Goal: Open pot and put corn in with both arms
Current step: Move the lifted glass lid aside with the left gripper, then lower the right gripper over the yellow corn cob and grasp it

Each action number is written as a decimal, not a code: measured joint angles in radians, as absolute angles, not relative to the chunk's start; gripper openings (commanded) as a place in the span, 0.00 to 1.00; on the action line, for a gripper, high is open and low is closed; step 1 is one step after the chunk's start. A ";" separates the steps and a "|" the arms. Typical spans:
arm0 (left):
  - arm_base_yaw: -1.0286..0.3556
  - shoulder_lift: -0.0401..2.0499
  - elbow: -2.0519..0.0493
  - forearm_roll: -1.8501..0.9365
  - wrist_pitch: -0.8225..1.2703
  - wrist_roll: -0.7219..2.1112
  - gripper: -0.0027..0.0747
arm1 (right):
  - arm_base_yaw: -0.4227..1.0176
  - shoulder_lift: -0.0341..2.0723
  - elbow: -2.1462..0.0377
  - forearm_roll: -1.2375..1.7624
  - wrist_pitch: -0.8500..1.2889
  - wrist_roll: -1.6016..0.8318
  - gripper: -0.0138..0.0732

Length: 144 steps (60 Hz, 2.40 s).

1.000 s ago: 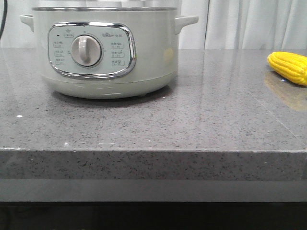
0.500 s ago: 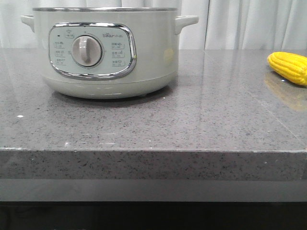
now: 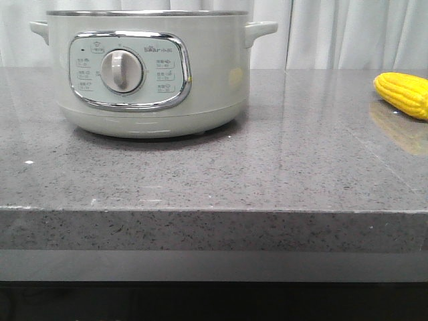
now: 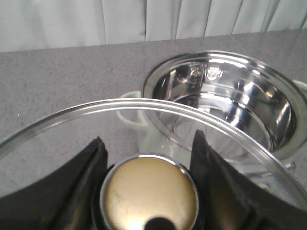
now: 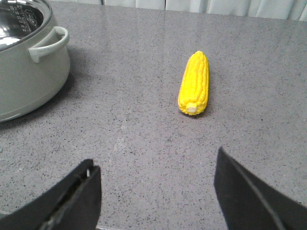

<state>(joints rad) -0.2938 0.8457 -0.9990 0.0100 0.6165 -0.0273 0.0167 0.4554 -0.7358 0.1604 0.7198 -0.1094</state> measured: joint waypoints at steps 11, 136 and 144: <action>-0.293 0.734 -0.878 -0.010 0.617 -0.028 0.44 | 0.017 0.455 -0.736 0.160 0.726 -0.109 0.76; -0.293 0.701 -0.848 -0.011 0.597 -0.030 0.44 | -0.083 1.981 -1.747 0.138 0.934 -0.044 0.76; -0.293 0.701 -0.848 -0.011 0.597 -0.030 0.44 | -0.083 1.996 -1.752 0.142 0.931 -0.044 0.64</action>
